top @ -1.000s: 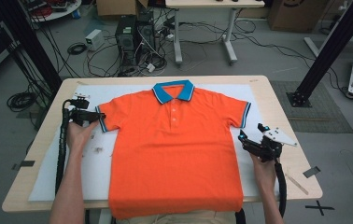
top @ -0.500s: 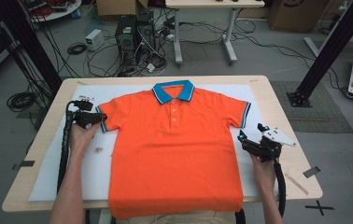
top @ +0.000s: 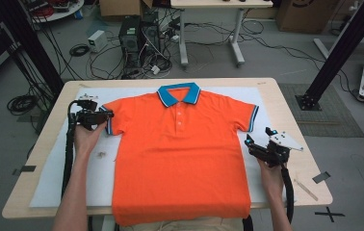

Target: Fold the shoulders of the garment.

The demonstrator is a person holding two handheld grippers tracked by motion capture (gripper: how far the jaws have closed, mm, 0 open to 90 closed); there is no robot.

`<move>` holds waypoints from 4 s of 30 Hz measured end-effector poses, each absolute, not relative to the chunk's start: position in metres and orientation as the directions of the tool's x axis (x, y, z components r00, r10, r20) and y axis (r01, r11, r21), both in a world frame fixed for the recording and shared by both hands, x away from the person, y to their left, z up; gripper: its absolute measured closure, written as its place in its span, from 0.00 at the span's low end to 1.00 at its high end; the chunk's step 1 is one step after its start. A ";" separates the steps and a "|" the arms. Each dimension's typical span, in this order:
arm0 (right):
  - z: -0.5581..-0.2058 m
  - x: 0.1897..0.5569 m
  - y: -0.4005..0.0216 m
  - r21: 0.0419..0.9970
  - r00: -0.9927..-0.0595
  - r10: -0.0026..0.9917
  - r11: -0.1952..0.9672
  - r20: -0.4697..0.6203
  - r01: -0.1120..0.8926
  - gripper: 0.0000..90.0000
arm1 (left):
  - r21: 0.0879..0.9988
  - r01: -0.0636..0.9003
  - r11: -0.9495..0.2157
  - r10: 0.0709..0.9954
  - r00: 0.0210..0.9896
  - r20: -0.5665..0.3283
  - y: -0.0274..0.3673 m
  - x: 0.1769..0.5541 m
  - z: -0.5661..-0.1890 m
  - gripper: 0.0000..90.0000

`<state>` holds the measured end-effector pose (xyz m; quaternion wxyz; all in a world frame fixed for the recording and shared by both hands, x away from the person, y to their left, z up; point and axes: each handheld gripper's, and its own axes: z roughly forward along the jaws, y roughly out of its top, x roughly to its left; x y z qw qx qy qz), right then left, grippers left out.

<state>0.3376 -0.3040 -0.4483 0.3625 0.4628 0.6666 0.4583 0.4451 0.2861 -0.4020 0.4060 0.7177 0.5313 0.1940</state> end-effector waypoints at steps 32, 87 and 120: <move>-0.448 0.338 -0.302 0.943 -0.303 0.950 0.161 -0.069 0.290 0.24 | 0.702 0.593 -0.394 0.835 0.551 0.004 0.138 0.469 -0.412 0.94; -0.449 0.337 -0.297 0.936 -0.287 0.952 0.197 -0.111 0.292 0.24 | 0.676 0.595 -0.435 0.780 0.624 -0.047 0.146 0.469 -0.423 0.98; -0.449 0.337 -0.295 0.932 -0.272 0.953 0.216 -0.136 0.291 0.24 | 0.728 0.575 -0.373 0.801 0.596 -0.060 0.127 0.489 -0.408 0.74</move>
